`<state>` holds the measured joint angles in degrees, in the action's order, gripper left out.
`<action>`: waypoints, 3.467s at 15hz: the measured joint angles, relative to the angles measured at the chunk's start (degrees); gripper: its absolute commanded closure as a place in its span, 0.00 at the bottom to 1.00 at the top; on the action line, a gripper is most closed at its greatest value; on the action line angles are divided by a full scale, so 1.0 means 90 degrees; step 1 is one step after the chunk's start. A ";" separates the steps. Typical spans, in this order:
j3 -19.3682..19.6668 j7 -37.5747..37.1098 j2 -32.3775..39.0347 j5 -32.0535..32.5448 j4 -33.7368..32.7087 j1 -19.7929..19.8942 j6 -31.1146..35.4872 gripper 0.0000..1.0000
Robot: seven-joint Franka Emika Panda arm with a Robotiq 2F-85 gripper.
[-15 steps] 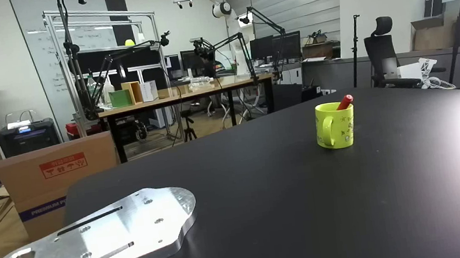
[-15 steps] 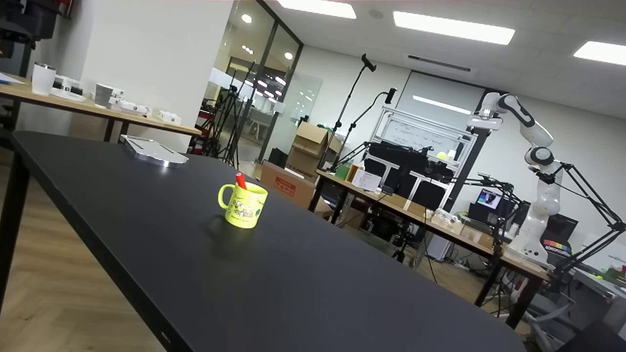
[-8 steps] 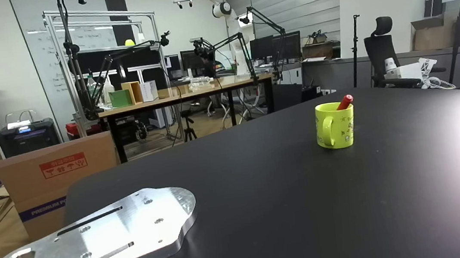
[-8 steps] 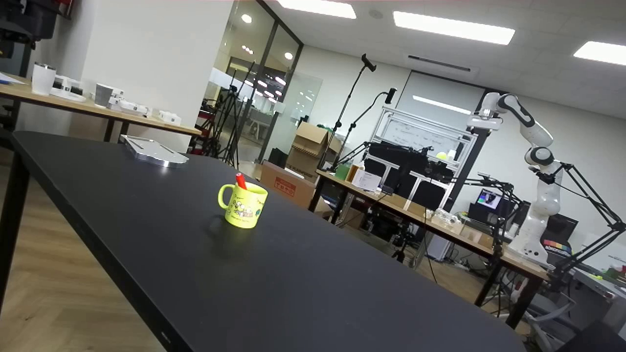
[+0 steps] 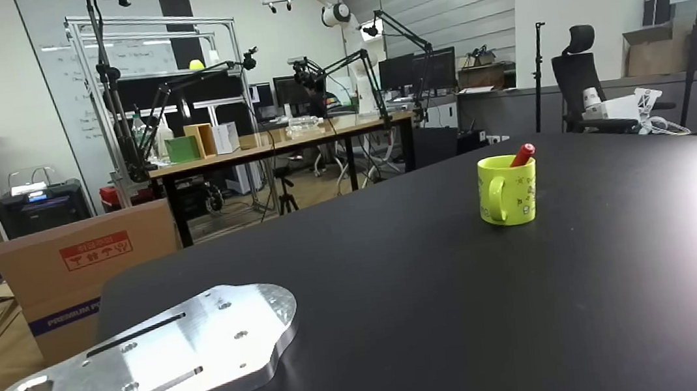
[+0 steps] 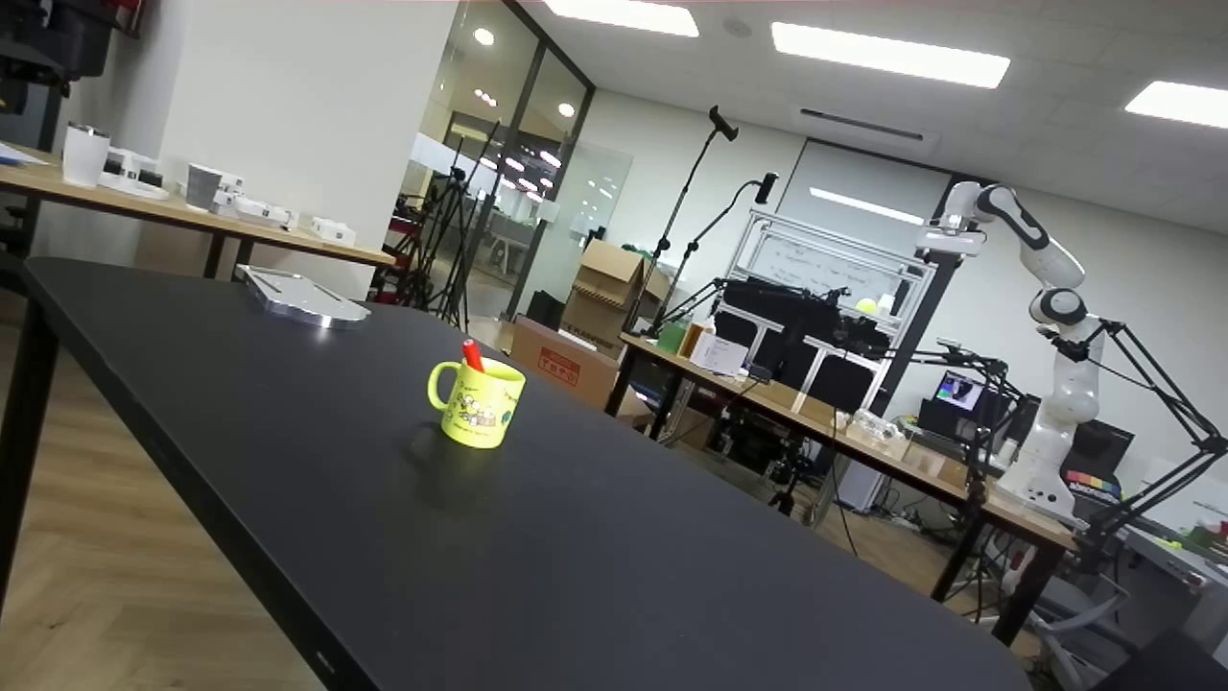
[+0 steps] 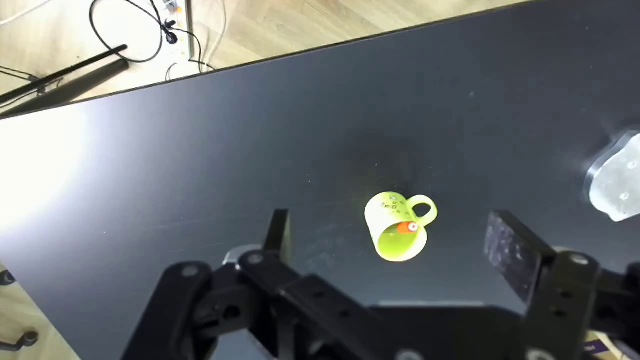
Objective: Put the marker on the table
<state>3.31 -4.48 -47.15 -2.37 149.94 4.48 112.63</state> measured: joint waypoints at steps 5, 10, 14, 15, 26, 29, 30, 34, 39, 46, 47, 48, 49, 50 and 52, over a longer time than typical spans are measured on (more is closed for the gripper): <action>0.0244 -0.0368 0.1894 -0.0753 -0.0866 0.0160 0.0707 0.00; 0.0226 -0.1444 0.3527 -0.1280 -0.2115 0.0164 0.0756 0.00; 0.0168 -0.2324 0.4494 -0.1842 -0.3123 0.0158 0.0581 0.00; 0.0147 -0.2512 0.4705 -0.2030 -0.3335 0.0148 0.0491 0.00; -0.0104 -0.1255 0.6058 -0.4027 -0.3684 -0.0080 0.0742 0.00; -0.0104 -0.1230 0.6055 -0.4038 -0.3703 -0.0080 0.0743 0.00; -0.0104 -0.1228 0.6055 -0.4046 -0.3708 -0.0080 0.0743 0.00; -0.0097 -0.1224 0.6064 -0.4039 -0.3707 -0.0079 0.0721 0.00; 0.0021 -0.1156 0.6448 -0.4149 -0.3861 0.0068 0.0427 0.00; 0.0092 -0.0505 0.7562 -0.4772 -0.4803 0.0525 -0.0648 0.00; 0.0093 -0.0481 0.7728 -0.4852 -0.4957 0.0567 -0.0794 0.00; 0.0093 -0.0474 0.7888 -0.4908 -0.5103 0.0597 -0.0912 0.00; 0.0093 -0.0474 0.8038 -0.4958 -0.5235 0.0617 -0.1008 0.00; 0.0093 -0.0474 0.8178 -0.4993 -0.5347 0.0627 -0.1069 0.00; 0.0093 -0.0481 0.8416 -0.4997 -0.5506 0.0631 -0.1135 0.00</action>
<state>4.15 -8.81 28.59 -47.35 100.38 10.17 102.41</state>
